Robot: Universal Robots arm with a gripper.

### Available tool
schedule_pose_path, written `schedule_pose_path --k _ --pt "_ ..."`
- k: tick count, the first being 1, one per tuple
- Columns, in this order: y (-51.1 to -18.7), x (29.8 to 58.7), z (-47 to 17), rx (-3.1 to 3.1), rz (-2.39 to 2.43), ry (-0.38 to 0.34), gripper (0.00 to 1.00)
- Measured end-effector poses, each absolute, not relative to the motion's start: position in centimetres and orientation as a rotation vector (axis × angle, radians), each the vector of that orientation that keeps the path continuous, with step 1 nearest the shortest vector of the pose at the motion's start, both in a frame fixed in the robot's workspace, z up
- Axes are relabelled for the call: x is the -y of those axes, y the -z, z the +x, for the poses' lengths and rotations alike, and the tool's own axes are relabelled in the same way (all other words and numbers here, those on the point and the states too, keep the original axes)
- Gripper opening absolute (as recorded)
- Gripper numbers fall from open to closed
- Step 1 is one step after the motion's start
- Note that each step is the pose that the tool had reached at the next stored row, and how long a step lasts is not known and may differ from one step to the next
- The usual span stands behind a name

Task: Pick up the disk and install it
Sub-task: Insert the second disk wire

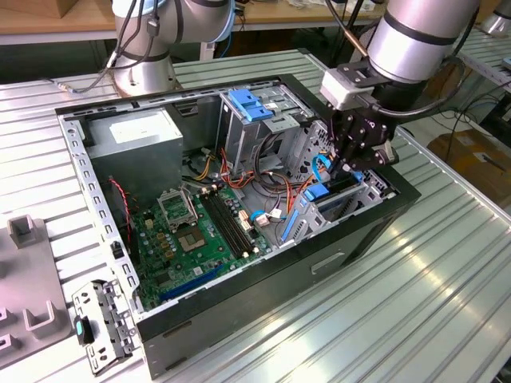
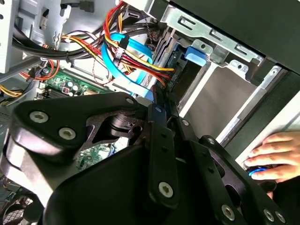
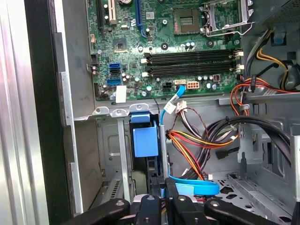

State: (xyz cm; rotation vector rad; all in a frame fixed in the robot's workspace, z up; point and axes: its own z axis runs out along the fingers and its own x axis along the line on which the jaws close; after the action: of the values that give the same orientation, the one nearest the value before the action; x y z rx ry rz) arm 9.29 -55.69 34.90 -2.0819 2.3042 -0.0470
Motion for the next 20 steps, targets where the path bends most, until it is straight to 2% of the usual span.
schedule_pose_path --k 5,9,20 --pt "-34.9 56.2 9.3 -2.301 -2.074 0.033 0.16" --pt "-34.9 56.4 9.3 -2.286 -2.057 -0.006 0.16" --pt "-34.7 57.0 9.3 -2.286 -2.056 -0.007 0.16"
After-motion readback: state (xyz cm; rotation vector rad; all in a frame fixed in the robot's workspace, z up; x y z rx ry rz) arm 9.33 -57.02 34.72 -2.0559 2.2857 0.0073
